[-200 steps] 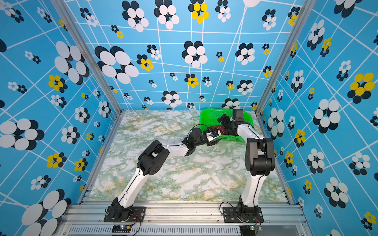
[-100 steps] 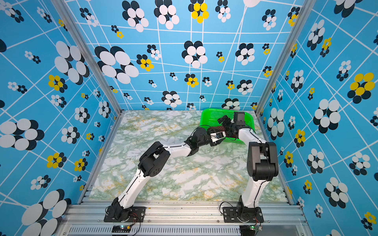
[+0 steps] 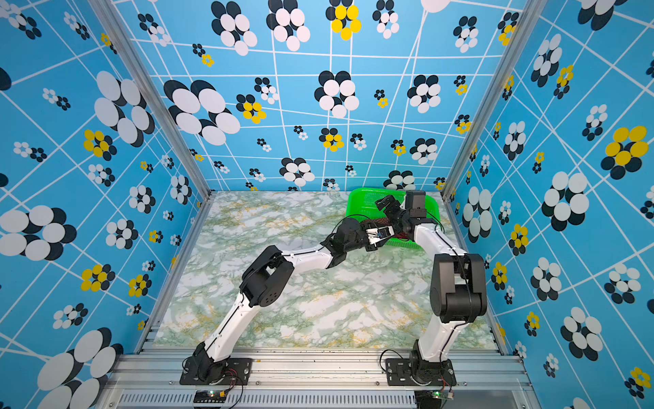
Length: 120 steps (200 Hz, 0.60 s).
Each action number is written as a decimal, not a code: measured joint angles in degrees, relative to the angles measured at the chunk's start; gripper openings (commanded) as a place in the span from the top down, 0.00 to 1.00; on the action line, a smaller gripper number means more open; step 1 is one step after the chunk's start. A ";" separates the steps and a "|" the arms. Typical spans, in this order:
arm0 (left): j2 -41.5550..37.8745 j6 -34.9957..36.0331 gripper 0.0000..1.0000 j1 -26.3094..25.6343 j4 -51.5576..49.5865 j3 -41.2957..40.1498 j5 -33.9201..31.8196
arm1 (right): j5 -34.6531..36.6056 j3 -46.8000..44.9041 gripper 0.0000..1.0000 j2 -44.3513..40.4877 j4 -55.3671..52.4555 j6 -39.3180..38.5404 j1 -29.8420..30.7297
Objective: Roll up the skirts
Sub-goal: Place the skirt in the basket.
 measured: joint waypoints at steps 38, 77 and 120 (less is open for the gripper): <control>2.93 0.87 1.00 -0.09 -2.91 4.15 -2.10 | -0.26 -1.57 0.01 -0.33 1.11 0.35 -0.04; 4.09 2.71 1.00 -0.35 -3.87 6.64 -5.51 | 0.28 -1.97 0.01 -2.58 0.76 0.11 -0.33; 4.04 1.22 1.00 0.87 -3.21 6.56 -6.19 | 0.68 -1.97 0.01 -5.53 -4.35 -2.58 -1.38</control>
